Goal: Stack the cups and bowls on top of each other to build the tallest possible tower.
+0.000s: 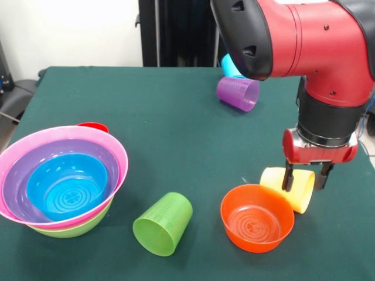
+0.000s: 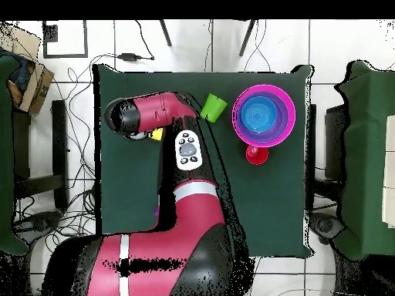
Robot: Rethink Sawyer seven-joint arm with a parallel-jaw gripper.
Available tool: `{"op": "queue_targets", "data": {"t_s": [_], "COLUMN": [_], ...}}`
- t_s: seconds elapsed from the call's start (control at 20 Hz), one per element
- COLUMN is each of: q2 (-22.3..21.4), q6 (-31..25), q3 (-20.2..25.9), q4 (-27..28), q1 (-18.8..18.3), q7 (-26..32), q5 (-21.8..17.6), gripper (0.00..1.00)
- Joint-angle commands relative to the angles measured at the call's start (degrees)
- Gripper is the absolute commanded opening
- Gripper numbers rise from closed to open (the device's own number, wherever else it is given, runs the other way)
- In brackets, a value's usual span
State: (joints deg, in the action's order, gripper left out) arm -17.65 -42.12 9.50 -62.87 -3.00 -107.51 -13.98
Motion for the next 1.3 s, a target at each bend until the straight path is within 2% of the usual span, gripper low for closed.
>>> {"op": "queue_targets", "data": {"t_s": [0.05, 0.5, 0.95, 1.3], "q2": [1.9, 0.1, -0.5, -3.3], "q6": [3.0, 2.2, 3.7, 1.6], "q3": [-0.2, -1.2, -1.9, -1.9], "q4": [1.7, -0.3, -1.9, -3.7], "q1": [1.0, 1.1, 1.0, -0.2], "q7": [-8.2, -7.0, -6.4, -4.0], "q5": [0.3, 0.8, 0.3, 0.4], "gripper": [1.00, 1.00, 1.00, 1.00]}}
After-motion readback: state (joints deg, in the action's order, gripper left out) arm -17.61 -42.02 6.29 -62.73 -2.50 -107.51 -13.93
